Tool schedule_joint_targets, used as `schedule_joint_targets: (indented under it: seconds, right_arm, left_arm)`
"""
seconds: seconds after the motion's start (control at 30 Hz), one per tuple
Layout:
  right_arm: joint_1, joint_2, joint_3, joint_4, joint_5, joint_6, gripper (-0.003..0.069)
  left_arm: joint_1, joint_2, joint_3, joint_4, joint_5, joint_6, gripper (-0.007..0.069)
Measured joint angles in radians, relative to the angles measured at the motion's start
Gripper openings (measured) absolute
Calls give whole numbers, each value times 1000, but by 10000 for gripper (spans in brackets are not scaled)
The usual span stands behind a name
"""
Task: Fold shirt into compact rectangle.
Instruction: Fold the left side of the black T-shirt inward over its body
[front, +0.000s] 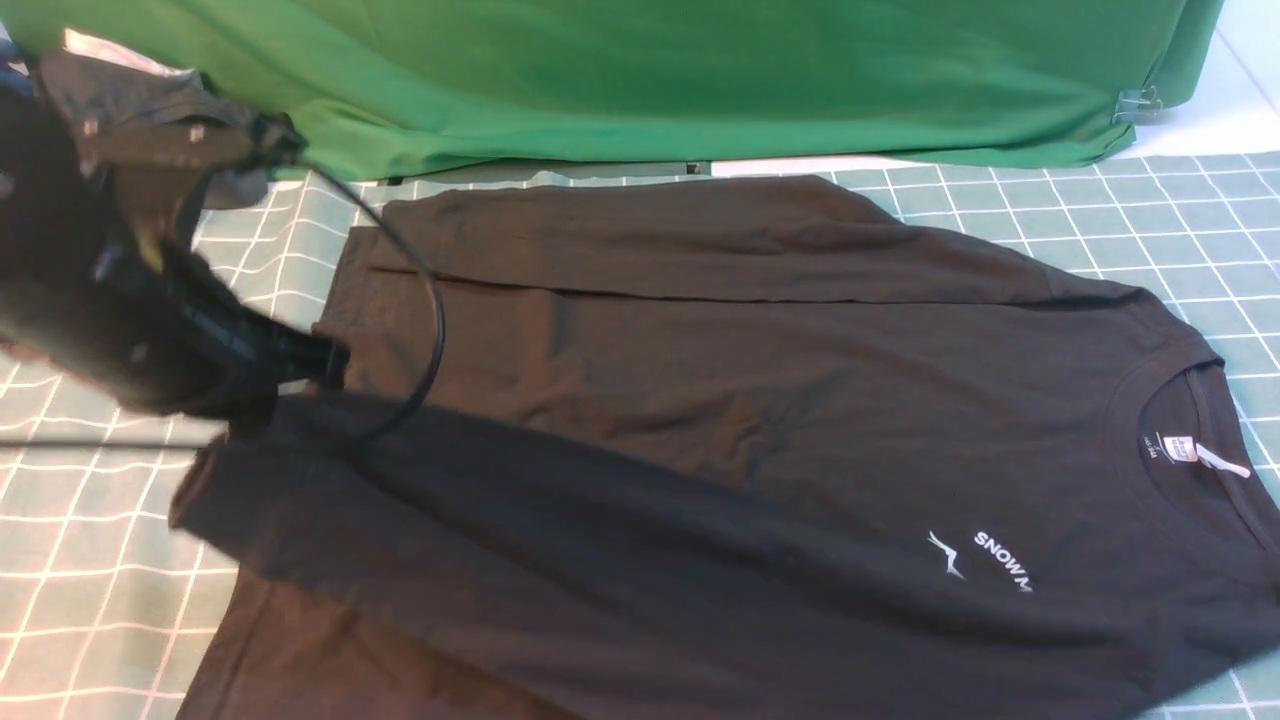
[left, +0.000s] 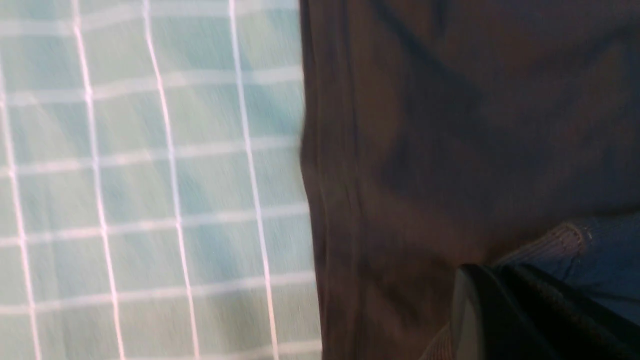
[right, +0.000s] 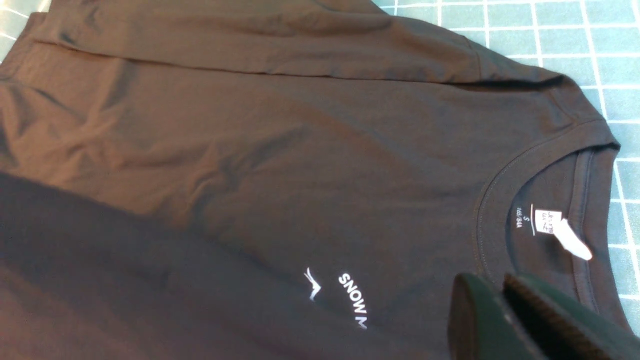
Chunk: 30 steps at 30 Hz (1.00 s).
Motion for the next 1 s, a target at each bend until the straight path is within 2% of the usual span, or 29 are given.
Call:
schedule_joint_targets:
  seconds: [0.43, 0.73, 1.0]
  right_arm:
    - [0, 0, 0, 0, 0, 0, 81]
    - [0, 0, 0, 0, 0, 0, 90]
    - [0, 0, 0, 0, 0, 0, 92]
  left_arm:
    - [6, 270, -198, 107, -3, -31, 3]
    - [43, 360, -258, 121, -21, -31, 3]
    - [43, 377, -258, 78, -45, 51, 38]
